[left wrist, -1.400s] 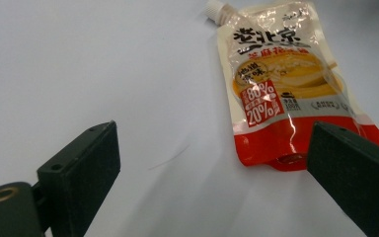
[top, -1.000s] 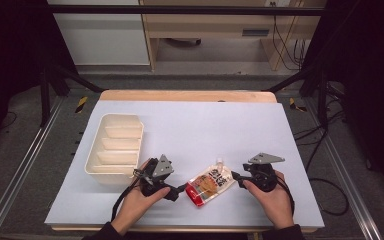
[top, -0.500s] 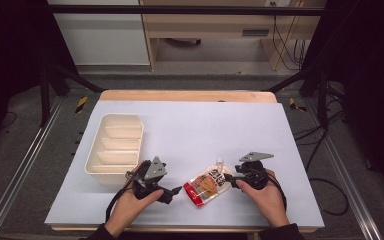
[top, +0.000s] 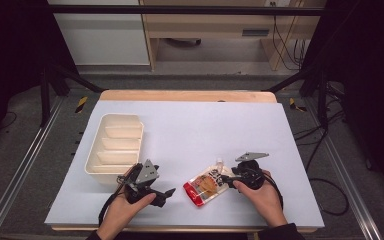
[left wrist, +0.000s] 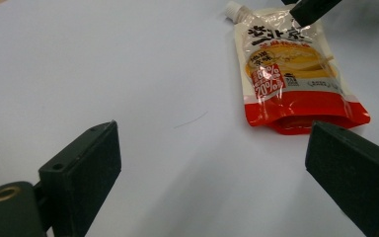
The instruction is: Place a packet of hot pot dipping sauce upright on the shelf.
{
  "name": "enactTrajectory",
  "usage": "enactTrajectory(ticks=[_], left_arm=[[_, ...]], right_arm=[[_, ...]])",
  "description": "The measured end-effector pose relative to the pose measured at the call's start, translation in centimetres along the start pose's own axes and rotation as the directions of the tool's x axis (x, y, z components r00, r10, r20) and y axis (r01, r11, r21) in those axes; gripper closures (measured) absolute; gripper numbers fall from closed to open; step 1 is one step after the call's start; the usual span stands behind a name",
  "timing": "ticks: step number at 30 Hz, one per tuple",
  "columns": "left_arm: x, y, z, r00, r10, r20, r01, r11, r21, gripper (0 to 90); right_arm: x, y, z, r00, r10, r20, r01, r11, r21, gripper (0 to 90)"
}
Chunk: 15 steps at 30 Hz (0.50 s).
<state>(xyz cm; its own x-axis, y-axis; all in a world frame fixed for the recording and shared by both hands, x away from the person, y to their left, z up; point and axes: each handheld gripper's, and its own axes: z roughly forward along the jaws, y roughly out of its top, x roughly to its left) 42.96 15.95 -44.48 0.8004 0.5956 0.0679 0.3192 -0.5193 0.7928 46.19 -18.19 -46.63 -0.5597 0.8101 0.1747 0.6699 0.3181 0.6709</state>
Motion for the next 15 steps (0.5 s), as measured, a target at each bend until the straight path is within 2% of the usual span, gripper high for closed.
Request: enactTrajectory(ticks=[5,9,12,15], left_arm=[[0.14,-0.01,0.08,1.0,-0.002,-0.002,0.002,1.0,0.003,6.7],[-0.1,0.03,0.37,0.9999,0.015,0.002,-0.015,0.9997,0.017,6.7],[-0.22,0.01,0.47,0.9999,0.016,0.004,-0.016,0.9997,0.018,6.7],[-0.42,0.04,0.5,0.9994,0.034,0.0,-0.034,0.9991,0.024,6.7]], right_arm=[[0.08,-0.02,-0.28,0.9999,-0.001,-0.013,0.0,1.0,-0.025,46.6],[0.43,-0.03,-0.69,0.9974,0.026,-0.068,-0.03,0.998,-0.054,49.6],[0.46,-0.1,-0.64,0.9972,0.027,-0.07,-0.03,0.998,-0.046,51.5],[0.55,-0.27,-0.6,0.9974,0.025,-0.067,-0.027,0.999,-0.021,56.2]])
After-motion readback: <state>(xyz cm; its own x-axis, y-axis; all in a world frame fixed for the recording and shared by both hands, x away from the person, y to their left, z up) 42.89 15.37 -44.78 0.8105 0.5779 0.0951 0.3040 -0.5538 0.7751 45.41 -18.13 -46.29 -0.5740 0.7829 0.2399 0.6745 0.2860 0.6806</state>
